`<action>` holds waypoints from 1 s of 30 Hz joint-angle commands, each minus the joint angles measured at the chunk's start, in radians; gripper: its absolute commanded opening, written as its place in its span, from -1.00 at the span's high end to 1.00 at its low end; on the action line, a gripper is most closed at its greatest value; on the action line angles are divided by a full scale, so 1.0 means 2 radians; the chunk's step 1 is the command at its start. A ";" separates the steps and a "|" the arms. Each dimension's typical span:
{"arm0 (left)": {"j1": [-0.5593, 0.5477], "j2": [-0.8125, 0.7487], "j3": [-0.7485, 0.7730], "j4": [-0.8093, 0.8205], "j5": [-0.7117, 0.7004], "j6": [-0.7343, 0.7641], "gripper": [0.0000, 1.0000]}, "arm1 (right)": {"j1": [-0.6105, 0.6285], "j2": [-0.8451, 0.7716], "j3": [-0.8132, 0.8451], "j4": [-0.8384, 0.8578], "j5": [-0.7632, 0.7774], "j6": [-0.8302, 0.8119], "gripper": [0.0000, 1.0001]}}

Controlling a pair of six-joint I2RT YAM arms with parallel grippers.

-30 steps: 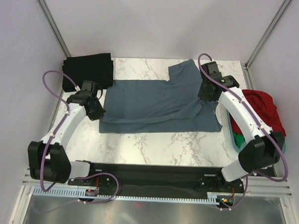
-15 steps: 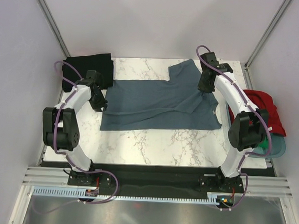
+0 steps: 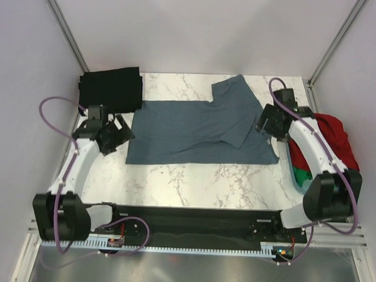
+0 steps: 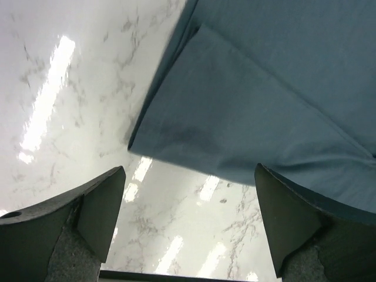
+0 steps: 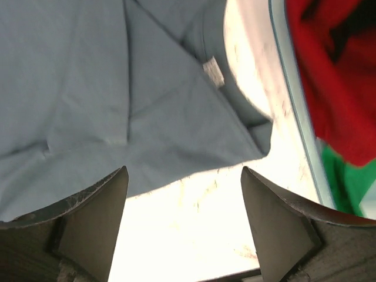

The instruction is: Fold and stack the t-shirts

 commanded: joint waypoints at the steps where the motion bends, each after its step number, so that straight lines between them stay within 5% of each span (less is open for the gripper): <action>1: 0.000 -0.057 -0.087 0.043 0.026 -0.061 -0.95 | -0.013 -0.054 -0.105 0.071 -0.051 0.024 -0.68; 6: 0.002 -0.091 -0.168 0.091 0.030 -0.098 -0.91 | -0.050 -0.056 -0.198 0.111 -0.084 0.024 -0.60; 16: 0.002 -0.086 -0.217 0.152 -0.008 -0.122 -0.87 | -0.094 -0.005 -0.229 0.170 -0.085 0.011 -0.43; 24: 0.003 -0.079 -0.265 0.228 -0.017 -0.159 -0.81 | -0.098 0.017 -0.245 0.196 -0.064 0.010 -0.01; 30: 0.003 -0.058 -0.279 0.286 -0.016 -0.167 -0.31 | -0.098 0.030 -0.245 0.199 -0.063 0.006 0.52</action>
